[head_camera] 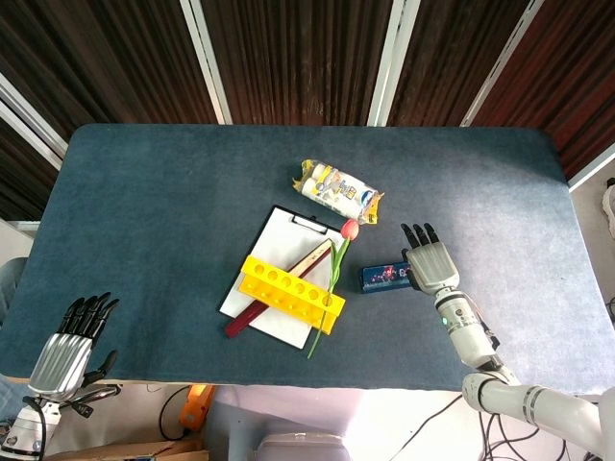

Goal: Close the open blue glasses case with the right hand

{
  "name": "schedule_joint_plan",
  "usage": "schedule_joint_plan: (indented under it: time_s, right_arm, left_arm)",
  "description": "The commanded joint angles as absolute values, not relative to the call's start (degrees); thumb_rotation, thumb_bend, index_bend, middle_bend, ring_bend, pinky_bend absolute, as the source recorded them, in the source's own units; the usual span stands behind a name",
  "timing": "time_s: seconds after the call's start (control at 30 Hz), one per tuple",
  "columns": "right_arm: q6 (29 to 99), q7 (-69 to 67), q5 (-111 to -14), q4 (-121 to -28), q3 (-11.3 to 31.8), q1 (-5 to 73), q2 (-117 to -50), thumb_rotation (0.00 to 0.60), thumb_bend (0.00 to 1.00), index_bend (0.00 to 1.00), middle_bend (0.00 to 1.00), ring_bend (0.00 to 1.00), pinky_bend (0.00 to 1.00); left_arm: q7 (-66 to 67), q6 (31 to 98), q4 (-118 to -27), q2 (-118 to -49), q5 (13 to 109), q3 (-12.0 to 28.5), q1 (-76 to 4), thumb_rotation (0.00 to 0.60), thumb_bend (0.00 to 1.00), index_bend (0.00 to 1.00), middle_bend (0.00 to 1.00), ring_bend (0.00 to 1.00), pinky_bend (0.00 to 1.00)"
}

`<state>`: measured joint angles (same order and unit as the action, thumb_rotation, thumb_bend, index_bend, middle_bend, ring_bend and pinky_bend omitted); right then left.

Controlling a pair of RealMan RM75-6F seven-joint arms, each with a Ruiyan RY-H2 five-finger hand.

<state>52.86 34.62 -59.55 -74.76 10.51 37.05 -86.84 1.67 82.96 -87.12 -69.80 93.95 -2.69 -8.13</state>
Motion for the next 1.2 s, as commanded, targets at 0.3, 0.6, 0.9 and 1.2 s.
schedule_joint_plan:
  time_s: [0.3, 0.6, 0.9, 1.2]
  right_arm:
    - [54.4, 34.3, -56.0, -72.8, 13.4, 39.1, -87.5, 0.6, 0.33, 0.15, 0.02, 0.0, 0.03]
    - [53.3, 34.7, -58.9, -81.8, 8.6, 37.3, -79.5, 0.6, 0.23, 0.13, 0.0, 0.0, 0.0]
    - [51.8, 42.0, -56.0, -84.7, 4.9, 38.7, -78.2, 0.6, 0.23, 0.22, 0.0, 0.0, 0.0]
    - [50.2, 45.5, -50.8, -80.9, 4.6, 41.7, -82.9, 0.6, 0.34, 0.29, 0.0, 0.0, 0.0]
  left_arm:
    - [1.9, 83.1, -87.1, -69.9, 94.1, -2.8, -8.1, 0.6, 0.36, 0.0, 0.0, 0.0, 0.02]
    - [2.2, 82.9, -87.2, -70.1, 94.3, -3.0, -8.2, 0.6, 0.36, 0.0, 0.0, 0.0, 0.02]
    - [2.5, 82.5, -87.2, -70.2, 94.2, -3.0, -8.4, 0.6, 0.36, 0.0, 0.0, 0.0, 0.02]
    - [2.4, 82.6, -87.2, -70.1, 93.9, -2.9, -8.4, 0.6, 0.36, 0.0, 0.0, 0.0, 0.02]
